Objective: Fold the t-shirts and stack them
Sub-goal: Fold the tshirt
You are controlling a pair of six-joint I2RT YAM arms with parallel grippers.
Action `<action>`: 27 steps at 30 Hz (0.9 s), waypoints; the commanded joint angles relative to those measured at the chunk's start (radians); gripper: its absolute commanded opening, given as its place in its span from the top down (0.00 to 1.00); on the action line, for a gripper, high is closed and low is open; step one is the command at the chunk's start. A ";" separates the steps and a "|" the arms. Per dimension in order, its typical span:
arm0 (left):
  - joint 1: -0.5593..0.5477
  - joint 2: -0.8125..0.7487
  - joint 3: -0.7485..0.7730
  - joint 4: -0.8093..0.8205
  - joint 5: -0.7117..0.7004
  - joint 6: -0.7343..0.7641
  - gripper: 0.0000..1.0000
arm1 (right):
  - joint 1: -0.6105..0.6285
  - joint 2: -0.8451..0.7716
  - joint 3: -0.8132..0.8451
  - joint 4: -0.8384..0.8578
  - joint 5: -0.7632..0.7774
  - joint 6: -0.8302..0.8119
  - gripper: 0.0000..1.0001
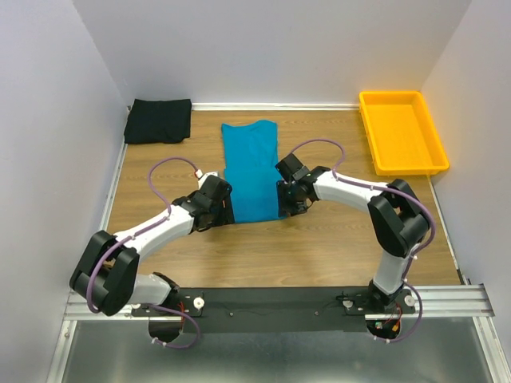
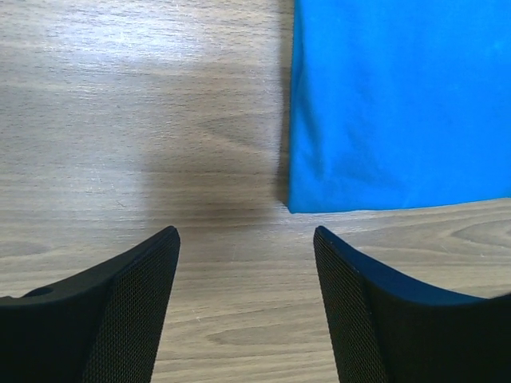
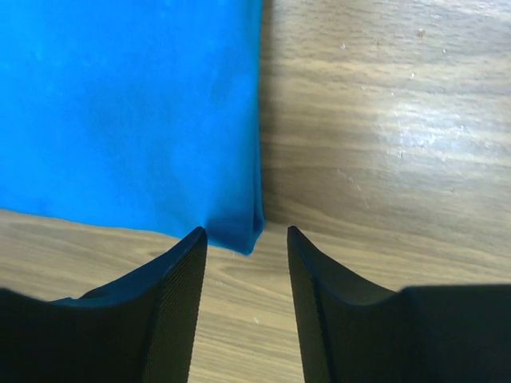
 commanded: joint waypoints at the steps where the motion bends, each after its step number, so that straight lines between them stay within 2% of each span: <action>1: -0.009 0.021 0.032 -0.013 -0.046 0.013 0.26 | 0.014 0.049 0.029 -0.014 0.039 0.006 0.49; 11: -0.024 0.029 0.032 -0.009 -0.069 0.011 0.29 | 0.048 0.097 -0.005 -0.030 0.065 0.017 0.62; 17: -0.035 0.040 0.031 0.000 -0.078 0.010 0.29 | 0.060 0.108 -0.020 -0.056 0.090 0.014 0.81; 18: -0.036 0.043 0.031 0.014 -0.078 0.010 0.29 | 0.059 0.108 -0.020 -0.056 0.090 0.011 0.91; 20: -0.038 0.047 0.023 0.025 -0.083 0.005 0.29 | 0.059 0.109 -0.022 -0.056 0.090 0.011 0.99; 27: -0.045 0.067 0.005 0.078 -0.086 -0.008 0.32 | 0.062 0.105 -0.022 -0.054 0.094 0.001 1.00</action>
